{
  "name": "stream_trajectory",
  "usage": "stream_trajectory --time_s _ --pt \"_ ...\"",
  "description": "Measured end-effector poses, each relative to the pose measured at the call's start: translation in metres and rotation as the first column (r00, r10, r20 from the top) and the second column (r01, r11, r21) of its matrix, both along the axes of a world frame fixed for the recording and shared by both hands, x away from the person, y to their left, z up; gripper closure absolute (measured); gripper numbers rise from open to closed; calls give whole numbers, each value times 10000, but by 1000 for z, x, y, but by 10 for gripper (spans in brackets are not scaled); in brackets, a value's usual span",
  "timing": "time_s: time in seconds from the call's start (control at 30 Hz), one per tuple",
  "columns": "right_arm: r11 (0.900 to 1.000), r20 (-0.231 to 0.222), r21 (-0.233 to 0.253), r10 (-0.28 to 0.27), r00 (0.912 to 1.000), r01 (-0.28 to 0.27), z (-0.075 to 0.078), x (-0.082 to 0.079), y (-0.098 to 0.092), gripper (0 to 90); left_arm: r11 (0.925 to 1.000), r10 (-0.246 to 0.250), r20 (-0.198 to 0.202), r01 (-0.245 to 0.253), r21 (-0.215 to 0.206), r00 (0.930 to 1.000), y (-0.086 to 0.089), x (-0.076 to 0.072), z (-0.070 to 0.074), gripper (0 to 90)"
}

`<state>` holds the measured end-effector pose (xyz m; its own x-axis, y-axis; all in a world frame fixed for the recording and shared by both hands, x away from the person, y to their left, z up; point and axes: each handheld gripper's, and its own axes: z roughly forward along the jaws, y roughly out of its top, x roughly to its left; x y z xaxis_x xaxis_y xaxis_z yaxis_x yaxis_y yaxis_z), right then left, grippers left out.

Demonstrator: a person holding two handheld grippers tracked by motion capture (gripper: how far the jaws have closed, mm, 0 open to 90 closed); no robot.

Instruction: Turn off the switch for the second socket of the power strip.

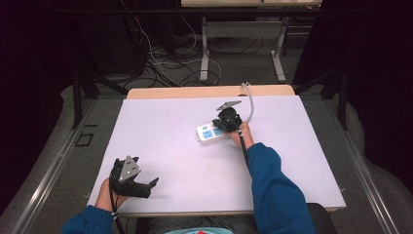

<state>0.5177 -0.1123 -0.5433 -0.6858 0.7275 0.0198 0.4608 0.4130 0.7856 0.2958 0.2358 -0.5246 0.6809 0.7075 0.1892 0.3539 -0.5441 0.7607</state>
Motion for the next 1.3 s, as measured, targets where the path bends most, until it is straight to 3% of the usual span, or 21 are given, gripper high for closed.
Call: stream_trajectory --time_s 0.5,0.6,1.0,1.3 --pt "9997 119 -12 -230 9997 230 -1 -4 3 900 10000 7 19 -7 16 10000 0 0 0 15" --pt "9993 357 -330 -147 9993 159 0 -5 4 900 10000 13 9 -13 18 10000 0 0 0 15" --pt "9998 224 -133 -158 9996 161 0 -3 4 900 10000 2 25 -2 8 10000 0 0 0 15" --pt "9989 198 -466 -67 9998 76 3 -3 7 900 10000 -7 8 7 14 10000 0 0 0 15"
